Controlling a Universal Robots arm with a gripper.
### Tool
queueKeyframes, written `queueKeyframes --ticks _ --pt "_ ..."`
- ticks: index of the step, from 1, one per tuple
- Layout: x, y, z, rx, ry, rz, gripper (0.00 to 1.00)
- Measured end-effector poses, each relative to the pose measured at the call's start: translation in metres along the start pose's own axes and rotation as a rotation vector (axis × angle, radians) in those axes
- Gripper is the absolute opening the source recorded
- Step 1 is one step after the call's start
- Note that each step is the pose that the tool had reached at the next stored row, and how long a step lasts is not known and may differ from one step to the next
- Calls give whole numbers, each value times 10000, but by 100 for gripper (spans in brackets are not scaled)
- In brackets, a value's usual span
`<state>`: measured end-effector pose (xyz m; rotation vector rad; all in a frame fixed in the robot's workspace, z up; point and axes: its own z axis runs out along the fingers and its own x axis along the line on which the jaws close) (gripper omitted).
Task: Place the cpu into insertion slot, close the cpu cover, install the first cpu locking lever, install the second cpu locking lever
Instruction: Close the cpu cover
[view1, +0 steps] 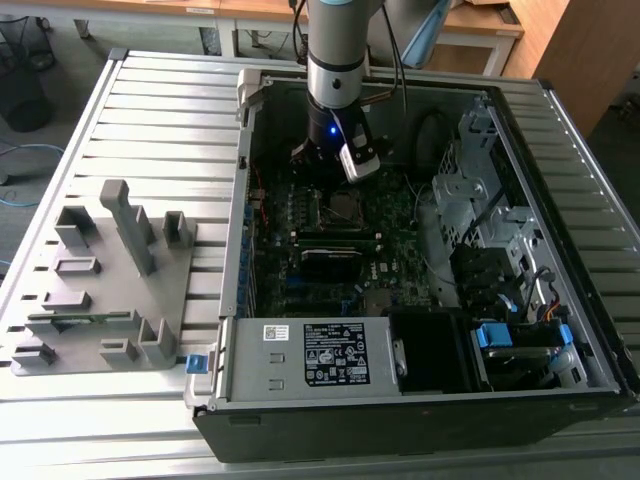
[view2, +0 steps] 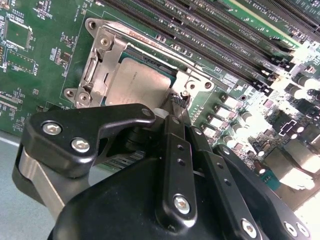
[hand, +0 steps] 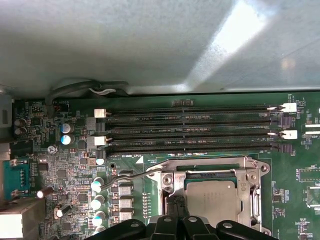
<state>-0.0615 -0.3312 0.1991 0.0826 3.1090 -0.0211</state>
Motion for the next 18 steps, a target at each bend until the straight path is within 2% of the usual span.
queueKeyframes --ticks 18 --pt "0 1 3 -3 -2 0 10"
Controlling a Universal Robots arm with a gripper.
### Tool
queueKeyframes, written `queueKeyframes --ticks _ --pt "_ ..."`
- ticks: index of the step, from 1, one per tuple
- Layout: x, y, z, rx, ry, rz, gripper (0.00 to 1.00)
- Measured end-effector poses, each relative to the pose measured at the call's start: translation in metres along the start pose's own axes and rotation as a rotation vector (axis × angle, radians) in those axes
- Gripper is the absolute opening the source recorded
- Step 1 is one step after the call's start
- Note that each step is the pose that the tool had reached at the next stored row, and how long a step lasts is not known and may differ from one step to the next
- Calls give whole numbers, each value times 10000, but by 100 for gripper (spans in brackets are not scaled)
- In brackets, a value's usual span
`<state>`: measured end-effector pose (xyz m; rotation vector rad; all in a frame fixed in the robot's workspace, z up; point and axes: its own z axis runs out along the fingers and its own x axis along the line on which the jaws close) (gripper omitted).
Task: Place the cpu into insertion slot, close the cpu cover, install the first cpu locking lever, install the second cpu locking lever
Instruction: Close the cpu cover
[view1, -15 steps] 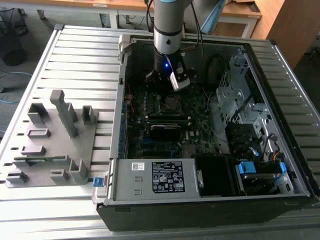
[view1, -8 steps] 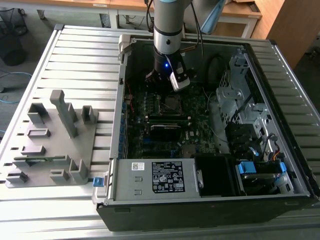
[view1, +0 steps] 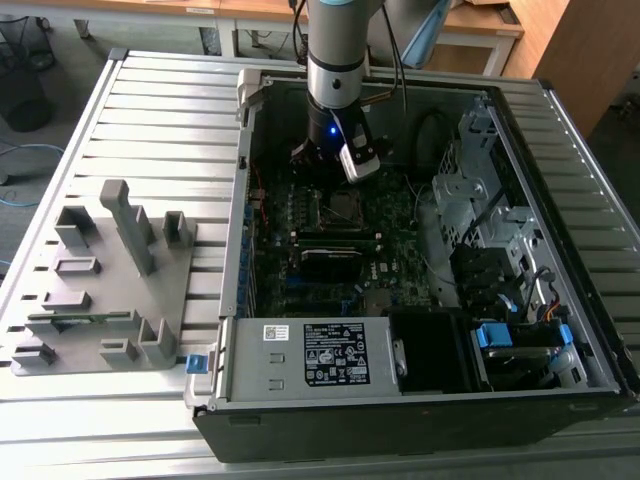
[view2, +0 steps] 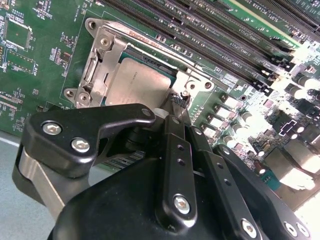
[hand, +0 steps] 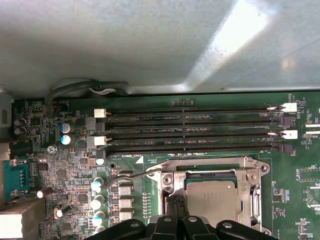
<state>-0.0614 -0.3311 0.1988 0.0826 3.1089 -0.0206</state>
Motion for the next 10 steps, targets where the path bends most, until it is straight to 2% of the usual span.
queueKeyframes --ticks 10 --pt "-3 -1 -91 0 0 1 10"
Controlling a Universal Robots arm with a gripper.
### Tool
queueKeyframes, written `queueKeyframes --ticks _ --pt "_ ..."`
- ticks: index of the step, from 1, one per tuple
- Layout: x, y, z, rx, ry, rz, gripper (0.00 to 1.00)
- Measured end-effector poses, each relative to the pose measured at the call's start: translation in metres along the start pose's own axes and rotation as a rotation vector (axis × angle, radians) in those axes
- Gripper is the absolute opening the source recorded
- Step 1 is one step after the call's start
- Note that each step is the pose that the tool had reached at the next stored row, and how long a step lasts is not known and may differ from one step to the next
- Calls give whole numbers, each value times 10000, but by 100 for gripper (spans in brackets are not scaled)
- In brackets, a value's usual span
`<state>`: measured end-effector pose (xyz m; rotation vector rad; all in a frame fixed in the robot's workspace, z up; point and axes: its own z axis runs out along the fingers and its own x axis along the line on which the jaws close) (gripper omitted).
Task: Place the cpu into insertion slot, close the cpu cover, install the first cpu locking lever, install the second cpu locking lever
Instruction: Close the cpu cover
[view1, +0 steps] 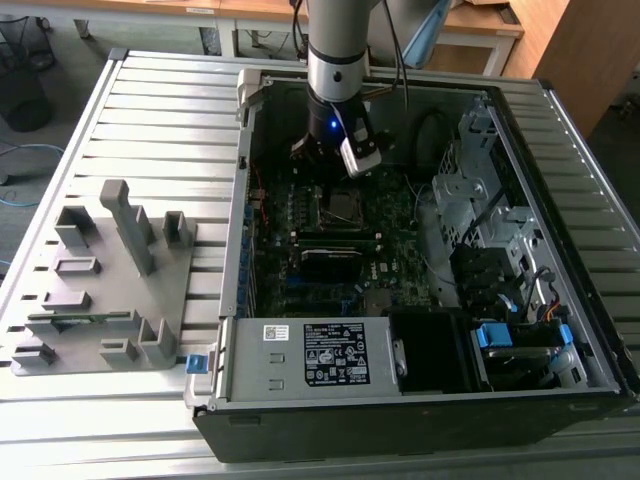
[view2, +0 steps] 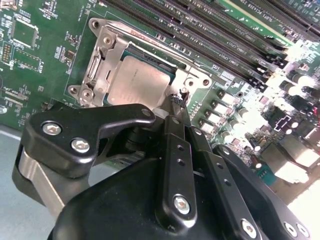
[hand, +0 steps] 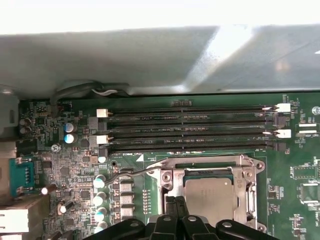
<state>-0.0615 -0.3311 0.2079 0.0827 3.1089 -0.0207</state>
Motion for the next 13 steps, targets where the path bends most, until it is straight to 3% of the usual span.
queueKeyframes --ticks 5,13 --pt "-2 -1 -80 0 0 0 10" --pt "-3 -1 -92 0 -1 -1 10"
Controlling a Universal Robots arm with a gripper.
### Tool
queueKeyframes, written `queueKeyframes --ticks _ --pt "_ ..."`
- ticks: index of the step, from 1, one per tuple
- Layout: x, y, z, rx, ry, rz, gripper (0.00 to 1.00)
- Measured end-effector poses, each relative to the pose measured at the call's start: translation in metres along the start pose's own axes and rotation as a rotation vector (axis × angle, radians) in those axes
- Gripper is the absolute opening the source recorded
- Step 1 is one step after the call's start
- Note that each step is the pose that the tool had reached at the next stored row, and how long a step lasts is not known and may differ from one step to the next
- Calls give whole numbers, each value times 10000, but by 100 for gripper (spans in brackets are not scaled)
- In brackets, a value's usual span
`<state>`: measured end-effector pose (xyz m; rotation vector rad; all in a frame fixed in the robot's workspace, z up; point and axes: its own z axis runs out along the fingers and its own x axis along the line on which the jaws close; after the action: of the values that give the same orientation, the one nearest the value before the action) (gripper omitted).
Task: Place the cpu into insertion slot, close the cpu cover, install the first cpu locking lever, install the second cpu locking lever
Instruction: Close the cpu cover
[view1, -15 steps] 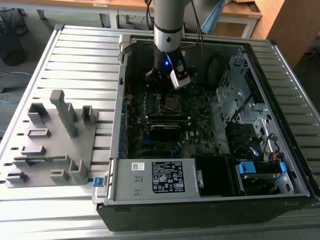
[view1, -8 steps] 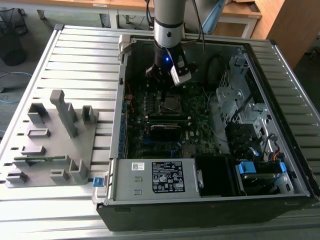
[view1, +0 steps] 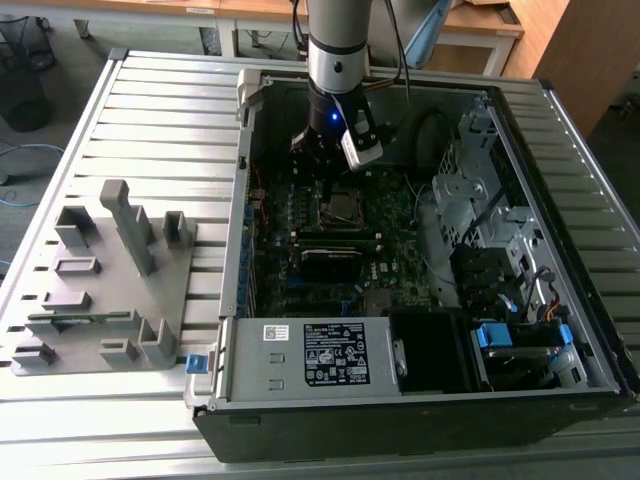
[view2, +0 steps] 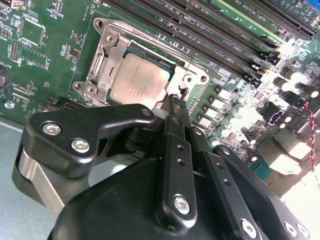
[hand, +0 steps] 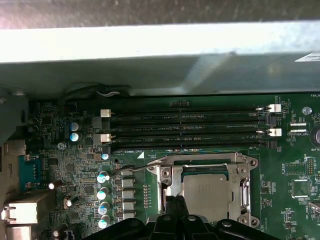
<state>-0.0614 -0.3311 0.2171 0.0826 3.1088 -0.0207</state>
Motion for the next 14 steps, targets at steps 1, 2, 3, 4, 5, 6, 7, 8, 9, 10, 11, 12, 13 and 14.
queueKeyframes --ticks 1,2,3,4,5,6,7,8,9,10,11,12,13,14 --pt "0 0 0 1 1 0 10" --pt "0 0 0 0 0 0 10" --pt "0 0 0 -1 0 0 10" --pt "0 0 -1 0 0 0 10" --pt "0 0 -1 0 0 0 10" --pt "-4 0 -1 2 2 -2 10" --pt "-11 0 -1 2 2 -1 10" --pt "-20 1 0 1 2 -1 10" --pt "-30 1 1 1 1 0 10" --pt "-41 2 1 1 1 0 10" --pt "-55 3 2 1 1 0 10" --pt "-71 4 3 0 0 0 10" --pt "-85 4 3 1 1 0 10" --pt "-99 5 4 1 0 0 10"
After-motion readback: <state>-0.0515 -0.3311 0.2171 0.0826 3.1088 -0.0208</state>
